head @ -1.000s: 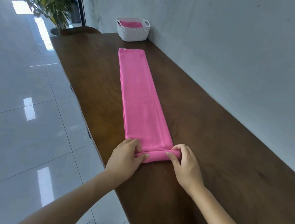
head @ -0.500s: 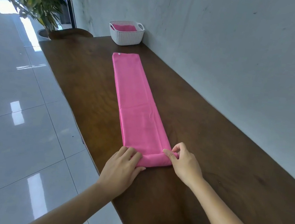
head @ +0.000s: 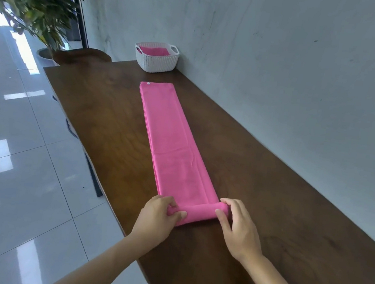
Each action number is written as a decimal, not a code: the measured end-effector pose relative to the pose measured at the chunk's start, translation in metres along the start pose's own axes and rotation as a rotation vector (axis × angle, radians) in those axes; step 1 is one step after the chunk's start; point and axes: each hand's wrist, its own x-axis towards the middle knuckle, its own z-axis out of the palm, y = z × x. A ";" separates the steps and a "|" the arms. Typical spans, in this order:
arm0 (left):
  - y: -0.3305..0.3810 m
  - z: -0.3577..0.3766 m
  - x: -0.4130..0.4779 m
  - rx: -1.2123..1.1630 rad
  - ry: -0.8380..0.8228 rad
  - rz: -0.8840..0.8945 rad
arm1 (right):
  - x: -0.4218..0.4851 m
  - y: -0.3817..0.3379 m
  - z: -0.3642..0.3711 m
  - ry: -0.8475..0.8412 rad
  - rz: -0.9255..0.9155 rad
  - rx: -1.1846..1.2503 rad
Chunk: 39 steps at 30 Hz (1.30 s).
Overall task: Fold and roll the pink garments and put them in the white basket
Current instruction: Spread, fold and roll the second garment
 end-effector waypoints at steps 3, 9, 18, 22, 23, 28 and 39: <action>-0.001 -0.005 0.003 -0.041 0.029 -0.031 | 0.003 0.000 0.003 -0.046 0.020 -0.027; -0.016 0.004 -0.008 0.169 0.218 0.185 | 0.013 -0.017 0.009 -0.046 0.068 -0.085; -0.028 0.002 -0.005 0.264 0.236 0.289 | 0.047 -0.032 0.003 -0.172 0.252 -0.118; -0.024 -0.003 0.007 0.173 0.186 0.199 | 0.049 -0.036 0.006 -0.098 0.218 -0.179; -0.023 -0.004 0.010 0.167 0.169 0.188 | 0.048 -0.036 0.008 -0.080 0.187 -0.184; -0.020 -0.015 0.026 0.074 0.092 0.056 | 0.041 -0.025 0.010 -0.071 0.041 -0.070; -0.005 -0.021 0.038 0.079 0.278 -0.016 | 0.058 -0.026 -0.002 -0.250 0.090 -0.062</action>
